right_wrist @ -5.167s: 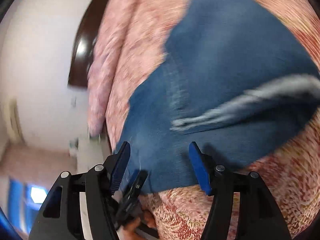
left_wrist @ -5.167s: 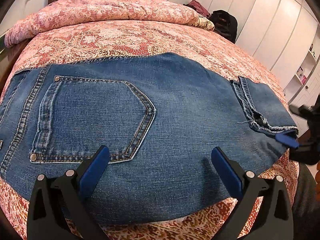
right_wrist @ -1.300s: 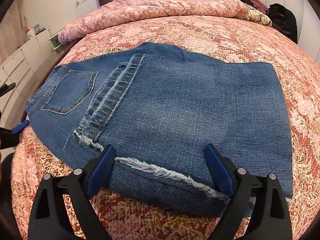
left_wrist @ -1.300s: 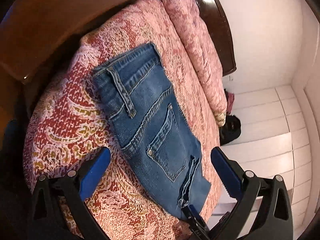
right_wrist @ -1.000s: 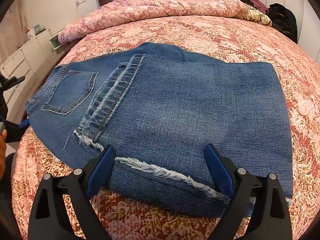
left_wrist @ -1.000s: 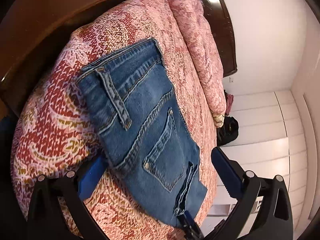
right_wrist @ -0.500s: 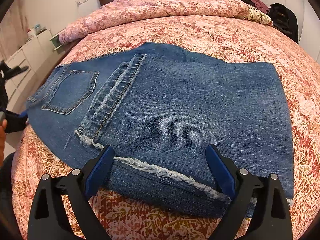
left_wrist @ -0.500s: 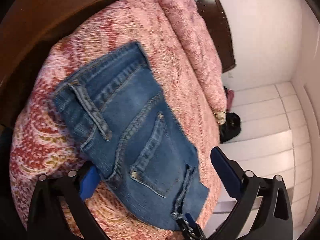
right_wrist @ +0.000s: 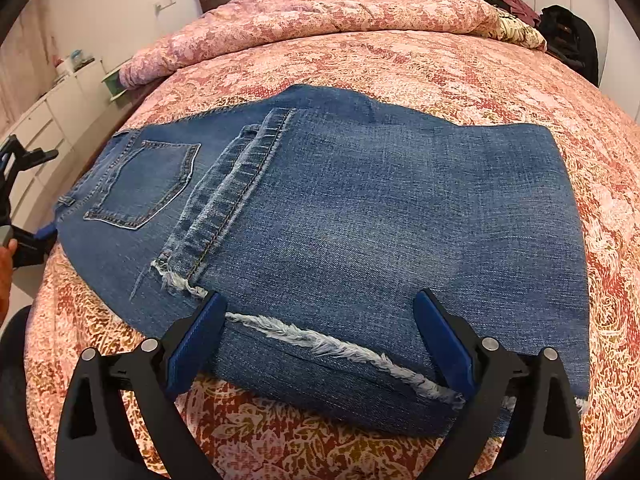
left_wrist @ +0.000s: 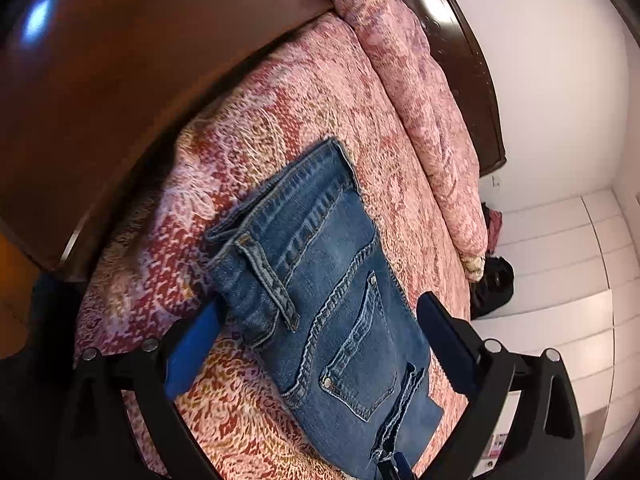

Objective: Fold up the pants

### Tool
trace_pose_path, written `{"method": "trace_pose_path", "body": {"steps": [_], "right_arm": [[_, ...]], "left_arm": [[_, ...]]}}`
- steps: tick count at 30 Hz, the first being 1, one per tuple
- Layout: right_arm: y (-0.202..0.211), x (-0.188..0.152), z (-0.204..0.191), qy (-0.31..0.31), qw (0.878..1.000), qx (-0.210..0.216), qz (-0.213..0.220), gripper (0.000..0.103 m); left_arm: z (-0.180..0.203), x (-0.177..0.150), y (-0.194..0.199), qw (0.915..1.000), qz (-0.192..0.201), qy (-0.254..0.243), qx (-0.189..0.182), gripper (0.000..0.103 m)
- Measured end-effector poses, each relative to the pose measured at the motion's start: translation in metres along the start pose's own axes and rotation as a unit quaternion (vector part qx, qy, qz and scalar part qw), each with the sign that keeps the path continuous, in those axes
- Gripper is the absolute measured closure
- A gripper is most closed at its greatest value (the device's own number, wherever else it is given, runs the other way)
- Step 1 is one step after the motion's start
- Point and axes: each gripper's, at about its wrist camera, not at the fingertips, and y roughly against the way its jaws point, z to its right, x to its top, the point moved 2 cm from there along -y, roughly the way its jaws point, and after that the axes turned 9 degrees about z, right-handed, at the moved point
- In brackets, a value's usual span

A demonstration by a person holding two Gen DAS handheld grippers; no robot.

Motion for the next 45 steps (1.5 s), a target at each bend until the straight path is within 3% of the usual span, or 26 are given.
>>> {"method": "trace_pose_path", "body": {"steps": [5, 10, 11, 13, 15, 19, 20, 22, 23, 25, 28, 32, 34, 36, 39, 41, 45], "right_arm": [[0.000, 0.000, -0.001, 0.000, 1.000, 0.000, 0.000, 0.008], [-0.001, 0.000, -0.001, 0.002, 1.000, 0.000, -0.001, 0.007], [-0.001, 0.000, -0.001, 0.002, 1.000, 0.000, -0.001, 0.007], [-0.001, 0.000, 0.000, 0.001, 1.000, 0.002, 0.000, 0.007], [0.000, 0.000, 0.000, -0.002, 1.000, 0.004, 0.000, 0.007], [-0.001, 0.000, 0.000, -0.001, 1.000, 0.003, 0.000, 0.007], [0.000, 0.000, 0.000, -0.002, 1.000, 0.003, 0.001, 0.007], [0.000, 0.000, 0.001, -0.004, 1.000, 0.006, 0.001, 0.007], [0.000, 0.000, 0.002, -0.006, 1.000, 0.008, 0.002, 0.007], [0.000, 0.000, 0.003, -0.010, 1.000, 0.012, 0.003, 0.007], [0.000, 0.000, 0.004, -0.012, 1.000, 0.014, 0.004, 0.007], [-0.001, 0.000, 0.003, -0.010, 1.000, 0.019, 0.001, 0.004], [-0.001, 0.000, 0.003, -0.008, 1.000, 0.018, 0.001, 0.004], [0.000, 0.002, 0.004, -0.014, 1.000, 0.022, -0.001, 0.004], [0.006, 0.007, 0.017, -0.065, 0.996, 0.054, -0.005, 0.004], [0.013, 0.011, 0.031, -0.130, 0.987, 0.095, -0.009, 0.004], [0.041, 0.017, 0.077, -0.285, 0.944, 0.166, 0.014, 0.004]], "left_arm": [[0.004, 0.005, -0.003, 0.9992, 0.010, 0.017, -0.036, 0.002], [0.026, 0.003, 0.010, 0.9967, 0.026, -0.031, -0.071, 0.003], [0.025, 0.003, 0.005, 0.9973, 0.021, -0.045, -0.055, 0.003], [0.010, 0.003, -0.010, 0.9996, -0.006, -0.025, -0.012, 0.003], [-0.001, 0.003, -0.013, 0.9999, -0.010, 0.002, -0.009, 0.004], [0.007, 0.001, -0.011, 0.9999, -0.003, -0.010, 0.001, 0.004], [0.010, 0.001, -0.013, 0.9998, -0.001, -0.021, 0.003, 0.009], [0.007, 0.001, -0.021, 0.9995, -0.008, -0.024, 0.016, 0.049], [0.000, 0.001, -0.025, 0.9997, -0.015, -0.005, 0.018, 0.089], [-0.012, -0.001, -0.026, 0.9993, -0.015, 0.031, 0.014, 0.090], [0.010, -0.007, -0.015, 0.9991, 0.008, -0.037, 0.020, 0.091], [0.066, -0.019, -0.002, 0.9824, 0.036, -0.181, 0.029, 0.091], [0.080, -0.022, -0.001, 0.9771, 0.039, -0.207, 0.027, 0.091], [0.085, -0.018, 0.001, 0.9770, 0.041, -0.207, 0.028, 0.091], [0.098, -0.022, 0.006, 0.9718, 0.046, -0.230, 0.028, 0.091], [0.112, -0.028, 0.011, 0.9675, 0.049, -0.247, 0.020, 0.091], [0.151, -0.054, 0.024, 0.9495, 0.054, -0.309, -0.003, 0.091]]}}
